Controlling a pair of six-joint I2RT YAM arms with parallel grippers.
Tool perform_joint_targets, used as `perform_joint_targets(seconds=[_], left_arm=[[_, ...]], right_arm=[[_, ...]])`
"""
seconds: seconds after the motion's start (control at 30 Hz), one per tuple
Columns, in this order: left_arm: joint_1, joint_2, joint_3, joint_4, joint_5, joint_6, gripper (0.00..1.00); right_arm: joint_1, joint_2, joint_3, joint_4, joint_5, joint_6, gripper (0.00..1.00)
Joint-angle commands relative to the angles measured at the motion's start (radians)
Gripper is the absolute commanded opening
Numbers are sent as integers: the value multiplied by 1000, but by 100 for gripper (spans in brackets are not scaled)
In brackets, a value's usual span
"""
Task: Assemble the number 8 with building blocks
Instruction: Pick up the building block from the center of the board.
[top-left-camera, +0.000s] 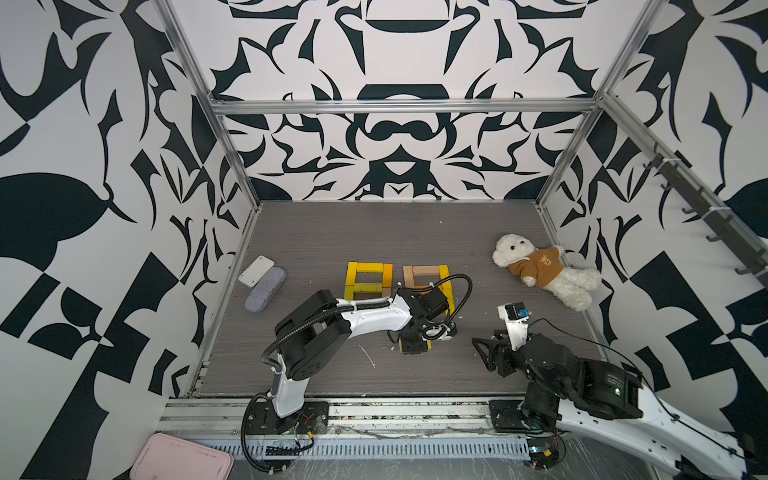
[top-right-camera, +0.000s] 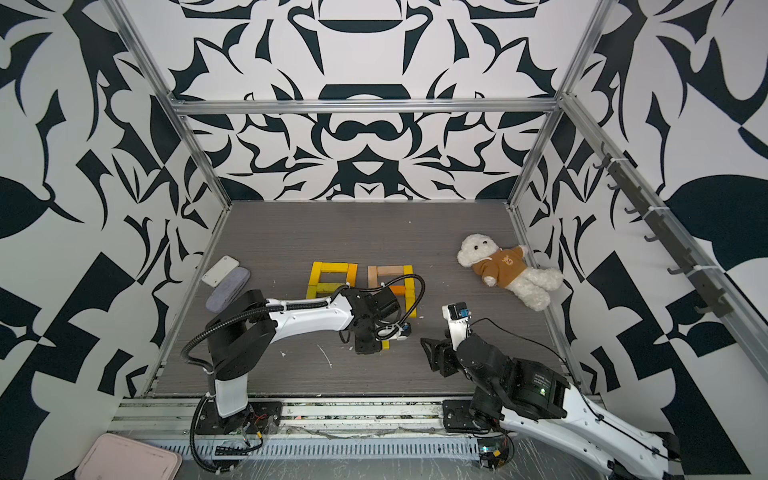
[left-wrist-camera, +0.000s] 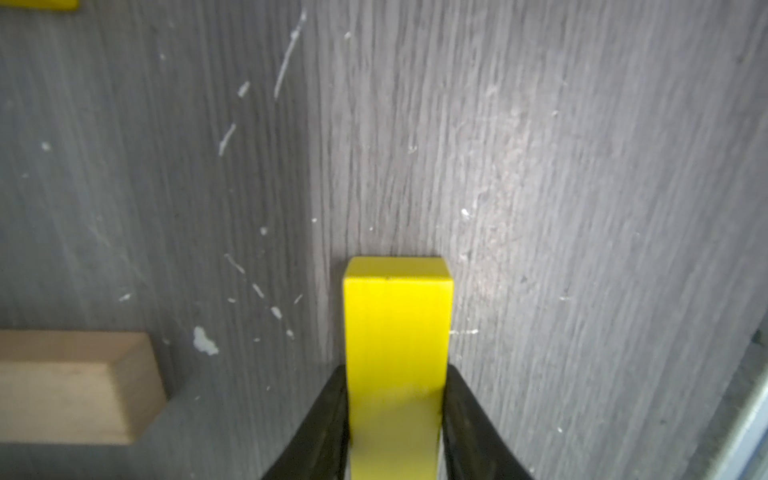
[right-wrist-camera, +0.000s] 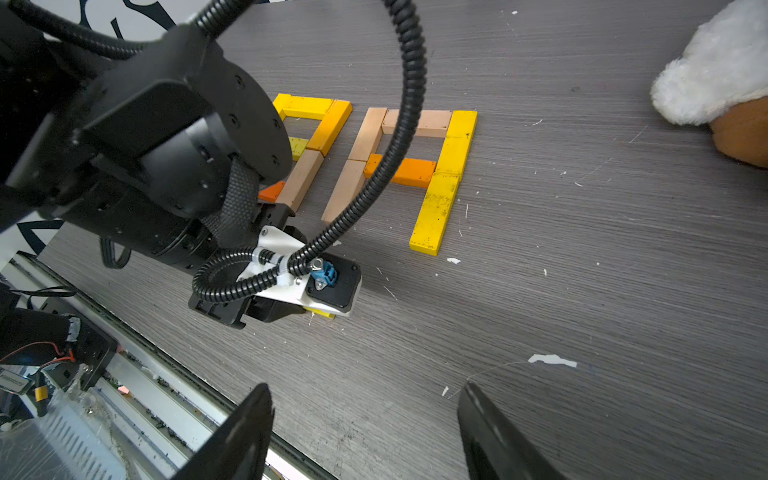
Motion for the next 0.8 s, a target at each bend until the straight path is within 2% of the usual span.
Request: perform_joint_targets(seconds=[0.0,0.3,0.53,0.77], left_arm=[[-4,10,31,-24,-10,10,32],[31,4,130,-63,-4,24,30],[59,54,211,-68,-37,74,30],[84,100,292,-66,-23,107,31]], right_arm=[[-3,-14,31,9,26,-4,72],[-3,-37,31,1,42,3,71],[-3,-47,28,-3,55,10,71],[-3,-45,25,-5,57,14,71]])
